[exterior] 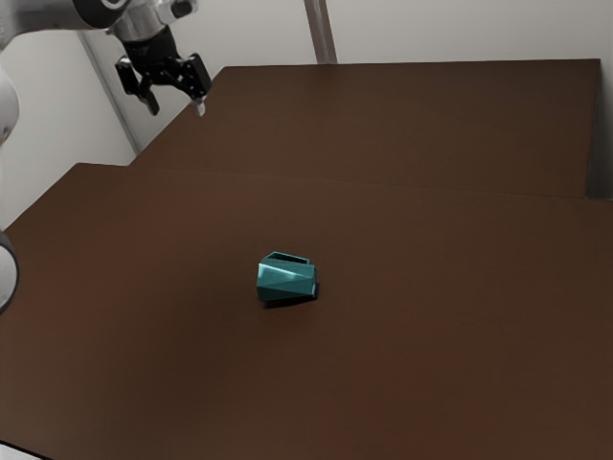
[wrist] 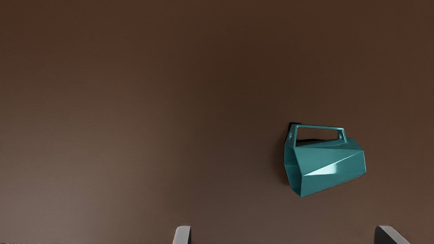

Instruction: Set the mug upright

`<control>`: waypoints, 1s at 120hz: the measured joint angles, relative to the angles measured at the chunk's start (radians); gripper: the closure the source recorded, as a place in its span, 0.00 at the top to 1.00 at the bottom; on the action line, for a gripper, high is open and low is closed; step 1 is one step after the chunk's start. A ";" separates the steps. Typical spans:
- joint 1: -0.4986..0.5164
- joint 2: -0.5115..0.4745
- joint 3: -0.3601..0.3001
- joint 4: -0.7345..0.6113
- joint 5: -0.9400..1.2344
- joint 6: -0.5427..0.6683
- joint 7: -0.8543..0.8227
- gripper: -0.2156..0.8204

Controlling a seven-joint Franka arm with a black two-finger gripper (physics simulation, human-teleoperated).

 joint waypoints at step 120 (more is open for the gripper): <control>0.091 0.194 0.078 -0.742 -1.190 0.346 0.682 0.77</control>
